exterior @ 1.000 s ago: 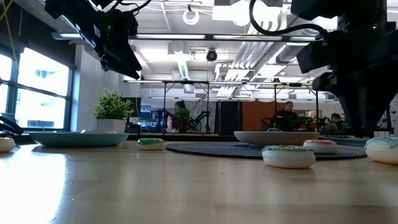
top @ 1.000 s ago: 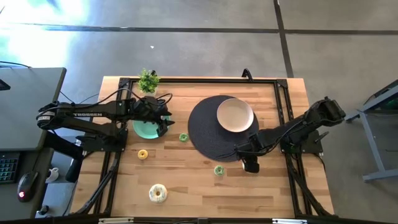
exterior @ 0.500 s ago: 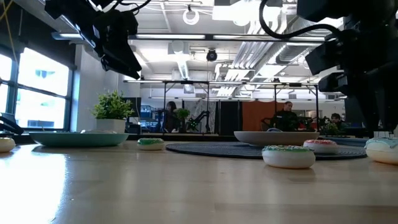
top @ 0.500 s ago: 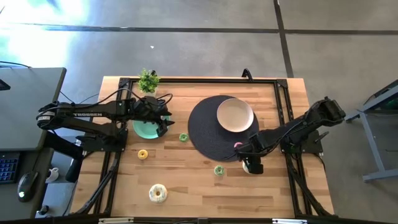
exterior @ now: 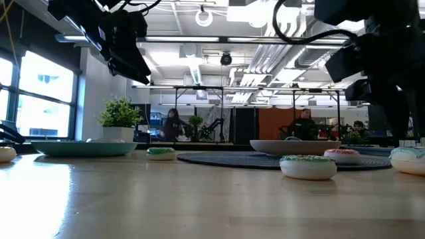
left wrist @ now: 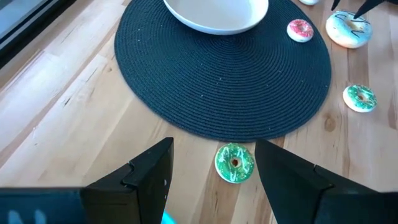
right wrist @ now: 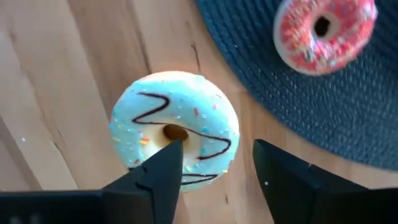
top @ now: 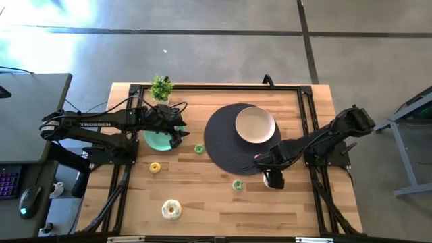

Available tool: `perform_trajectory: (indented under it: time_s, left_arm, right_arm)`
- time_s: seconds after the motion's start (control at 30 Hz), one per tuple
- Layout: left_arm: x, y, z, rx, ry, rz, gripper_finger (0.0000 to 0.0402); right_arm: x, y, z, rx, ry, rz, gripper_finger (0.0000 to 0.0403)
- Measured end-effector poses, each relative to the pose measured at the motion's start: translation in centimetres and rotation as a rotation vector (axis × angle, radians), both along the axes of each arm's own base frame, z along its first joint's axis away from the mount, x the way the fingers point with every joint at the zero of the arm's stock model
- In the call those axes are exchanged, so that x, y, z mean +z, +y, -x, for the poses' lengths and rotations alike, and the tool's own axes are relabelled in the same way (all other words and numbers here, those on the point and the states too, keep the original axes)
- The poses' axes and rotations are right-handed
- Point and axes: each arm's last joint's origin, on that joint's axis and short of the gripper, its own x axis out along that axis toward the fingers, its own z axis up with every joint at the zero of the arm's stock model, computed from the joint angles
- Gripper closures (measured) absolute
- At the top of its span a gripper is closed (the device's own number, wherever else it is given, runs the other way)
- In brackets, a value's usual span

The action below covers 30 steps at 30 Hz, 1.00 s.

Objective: Pick & Place donuts
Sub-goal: Put the blue donut into the green plate

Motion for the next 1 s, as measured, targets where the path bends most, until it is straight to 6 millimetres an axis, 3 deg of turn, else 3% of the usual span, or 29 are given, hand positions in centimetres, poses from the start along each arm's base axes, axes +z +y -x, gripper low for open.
perform_trajectory:
  time_s: [0.13, 0.33, 0.5, 0.63, 0.83, 0.9, 1.0]
  left_arm:
    - [0.0, 0.0, 0.0, -0.002, 0.000, 0.002, 0.0180]
    - [0.0, 0.0, 0.0, -0.002, 0.000, 0.002, 0.0180]
    - [0.0, 0.0, 0.0, -0.001, -0.001, 0.001, 0.0179]
    - [0.0, 0.1, 0.0, 0.022, 0.001, -0.019, 0.0179]
    - [0.4, 0.2, 0.0, 0.053, -0.033, -0.052, 0.0179]
    - [1.2, 0.1, 0.4, 0.042, -0.056, -0.073, 0.0179]
    - [3.6, 0.1, 1.2, 0.072, -0.084, -0.110, 0.0179]
  right_arm:
    - [-0.3, 0.3, 0.0, 0.017, -0.018, 0.033, 0.0199]
    - [-4.0, 0.1, 1.5, -0.027, -0.027, 0.007, 0.0210]
    - [-4.4, -0.3, 1.6, -0.107, -0.033, -0.013, 0.0236]
    - [-3.0, -0.3, 1.2, -0.098, 0.008, -0.034, 0.0284]
    - [0.7, 0.4, -1.1, -0.048, -0.098, -0.039, 0.0377]
    - [2.2, 0.5, -2.5, -0.051, -0.225, 0.004, 0.0390]
    - [4.6, 0.1, -5.8, -0.132, -0.557, 0.135, 0.0377]
